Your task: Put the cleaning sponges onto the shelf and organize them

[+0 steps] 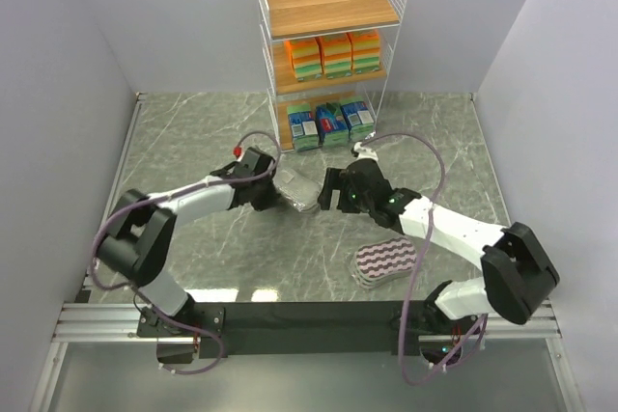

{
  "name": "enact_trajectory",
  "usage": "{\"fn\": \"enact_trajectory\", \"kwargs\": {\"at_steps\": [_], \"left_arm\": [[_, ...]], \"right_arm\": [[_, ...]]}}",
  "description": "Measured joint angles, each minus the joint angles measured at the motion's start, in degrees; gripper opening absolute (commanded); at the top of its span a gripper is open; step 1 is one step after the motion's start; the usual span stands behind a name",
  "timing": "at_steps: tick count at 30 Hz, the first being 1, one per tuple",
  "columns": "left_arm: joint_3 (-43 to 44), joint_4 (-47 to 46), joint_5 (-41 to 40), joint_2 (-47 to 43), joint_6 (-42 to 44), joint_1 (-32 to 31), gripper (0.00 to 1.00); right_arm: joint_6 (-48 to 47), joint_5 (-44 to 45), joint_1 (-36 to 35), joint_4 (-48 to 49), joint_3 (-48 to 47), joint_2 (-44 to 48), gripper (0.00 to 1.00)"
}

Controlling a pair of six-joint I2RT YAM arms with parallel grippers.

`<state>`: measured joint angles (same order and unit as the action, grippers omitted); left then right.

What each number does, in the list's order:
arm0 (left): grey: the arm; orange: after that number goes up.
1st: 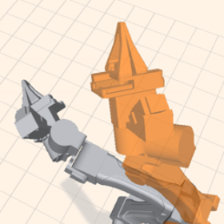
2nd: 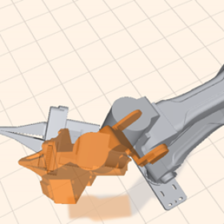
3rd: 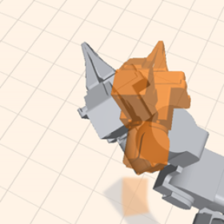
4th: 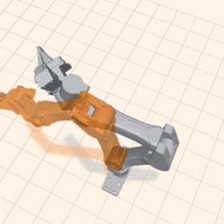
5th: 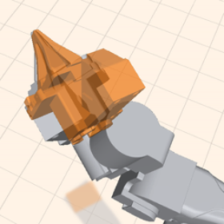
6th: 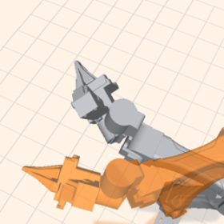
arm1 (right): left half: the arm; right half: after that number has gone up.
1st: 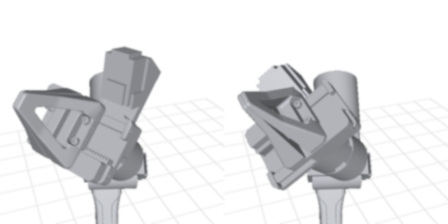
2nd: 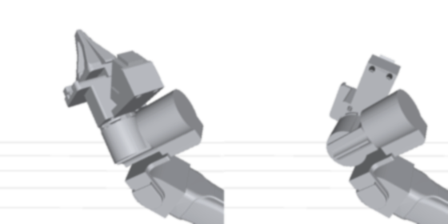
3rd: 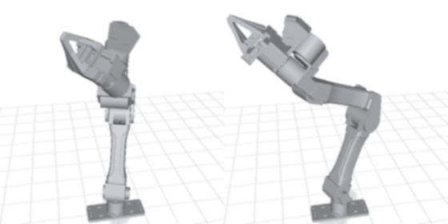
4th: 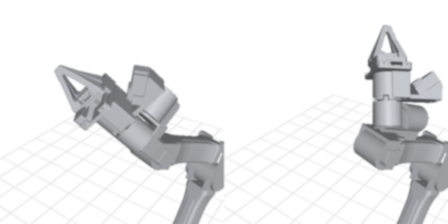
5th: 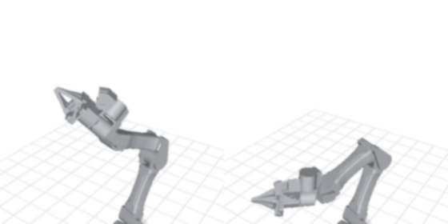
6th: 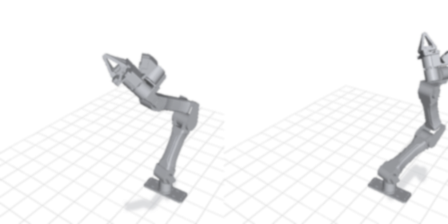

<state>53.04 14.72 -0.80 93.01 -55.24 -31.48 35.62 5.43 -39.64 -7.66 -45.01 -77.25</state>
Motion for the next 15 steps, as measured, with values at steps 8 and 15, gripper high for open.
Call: {"fn": "enact_trajectory", "kwargs": {"at_steps": [8,15], "left_arm": [[-0.3,4.5,-7.8,-15.9,2.6,0.5,0.62],[3.1,4.1,-8.9,-12.2,7.7,7.7,0.6]], "right_arm": [[0.9,-2.5,1.7,0.9,-5.4,-7.1,1.0],[7.4,-4.3,1.7,0.6,-9.4,-14.8,0.98]]}}
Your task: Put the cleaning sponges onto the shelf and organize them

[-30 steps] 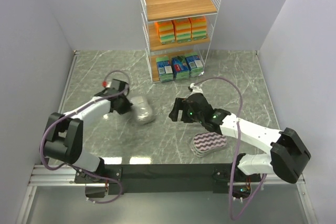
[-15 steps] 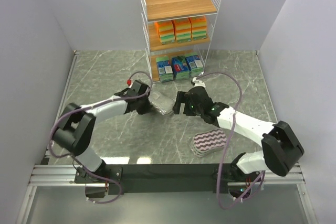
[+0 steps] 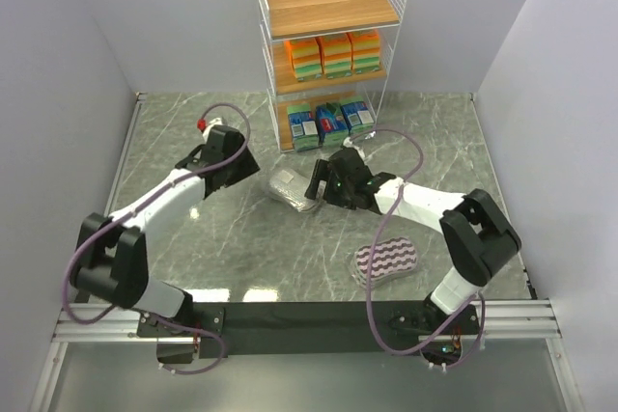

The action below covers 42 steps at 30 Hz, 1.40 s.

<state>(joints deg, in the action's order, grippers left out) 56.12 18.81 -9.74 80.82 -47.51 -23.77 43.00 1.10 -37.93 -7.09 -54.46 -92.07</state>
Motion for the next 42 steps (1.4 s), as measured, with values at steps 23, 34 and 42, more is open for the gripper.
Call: {"fn": "enact_trajectory", "kwargs": {"at_steps": [23,34,42], "left_arm": [[6.9,-11.1,11.6,20.4,11.0,1.2,0.35],[5.2,-13.9,12.0,20.7,10.8,-0.3,0.27],[2.5,-16.7,12.5,19.1,9.9,-0.6,0.23]], "right_arm": [[17.8,-1.3,0.9,10.7,7.0,-3.0,0.84],[17.4,-1.8,3.7,17.3,8.9,-3.0,0.58],[16.7,-5.0,4.3,18.9,9.3,-2.8,0.16]]}}
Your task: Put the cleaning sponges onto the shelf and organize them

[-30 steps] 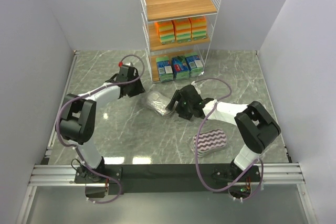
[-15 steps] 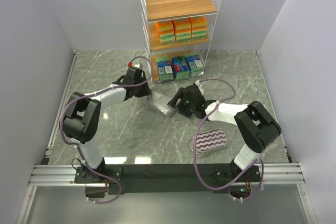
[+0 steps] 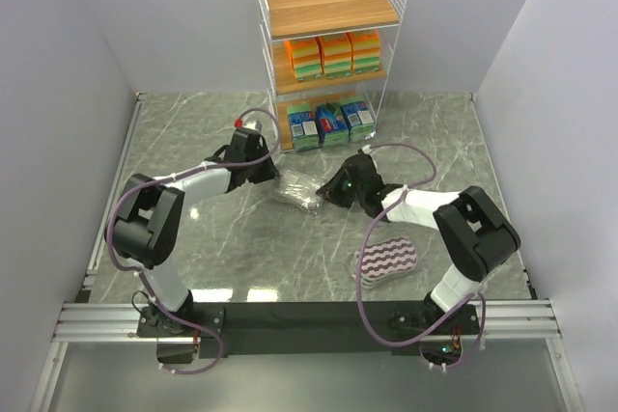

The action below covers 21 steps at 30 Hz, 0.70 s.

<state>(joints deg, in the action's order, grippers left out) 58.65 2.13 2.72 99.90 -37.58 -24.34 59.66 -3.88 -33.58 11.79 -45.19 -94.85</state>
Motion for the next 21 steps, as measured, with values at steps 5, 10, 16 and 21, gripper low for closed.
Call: {"fn": "enact_trajectory", "kwargs": {"at_steps": [5,10,16,21], "left_arm": [[-0.6,2.2,0.5,-2.3,-0.8,-0.9,0.21],[-1.2,9.3,-0.9,-9.4,-1.7,-1.8,0.22],[-1.2,16.3,-7.8,-25.5,-4.4,-1.9,0.24],[-1.2,21.4,-12.8,-36.6,-6.3,-1.6,0.24]], "right_arm": [[-1.0,-1.4,0.4,-1.7,1.3,3.7,0.0],[-2.4,-3.3,2.4,-5.4,3.4,12.6,0.0],[-4.2,-9.9,6.9,-7.5,3.3,23.0,0.0],[-5.1,-22.5,13.1,-8.4,-1.0,27.0,0.0]]}}
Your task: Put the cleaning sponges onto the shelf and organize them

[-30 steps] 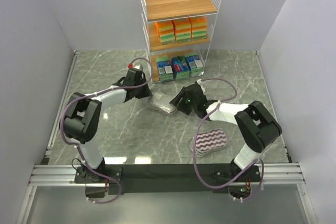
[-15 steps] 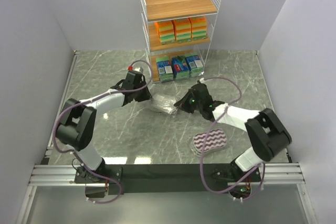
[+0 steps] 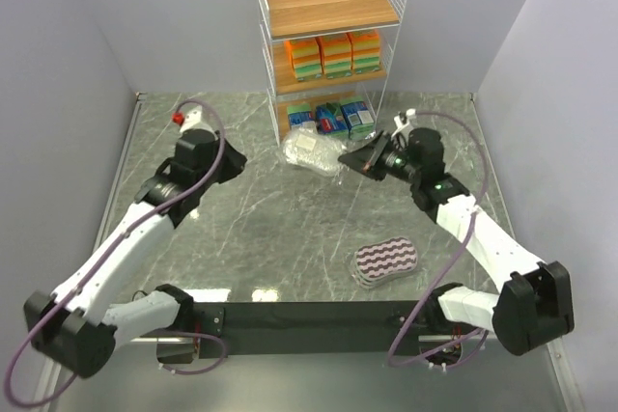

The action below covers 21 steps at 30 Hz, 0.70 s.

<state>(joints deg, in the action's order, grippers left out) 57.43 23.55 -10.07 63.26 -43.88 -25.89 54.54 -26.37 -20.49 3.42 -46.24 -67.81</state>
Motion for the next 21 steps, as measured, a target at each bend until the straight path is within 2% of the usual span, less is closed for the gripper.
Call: {"fn": "enact_trajectory", "kwargs": {"at_steps": [7,12,15,21], "left_arm": [[-1.0,4.7,-0.7,-9.0,-0.9,0.0,0.23],[-1.2,6.3,-0.6,-9.5,-0.9,0.0,0.23],[-1.2,7.1,-0.3,-9.6,-0.9,0.0,0.23],[-1.9,7.6,0.2,-10.5,-1.0,0.0,0.23]], "right_arm": [[0.4,-10.8,6.5,1.9,-9.1,3.2,0.0],[5.7,-13.7,11.4,8.2,-18.5,-1.1,0.0],[9.3,-12.2,12.8,9.4,-25.0,-5.8,0.0],[13.5,-2.1,13.0,4.9,-41.5,-16.9,0.0]]}}
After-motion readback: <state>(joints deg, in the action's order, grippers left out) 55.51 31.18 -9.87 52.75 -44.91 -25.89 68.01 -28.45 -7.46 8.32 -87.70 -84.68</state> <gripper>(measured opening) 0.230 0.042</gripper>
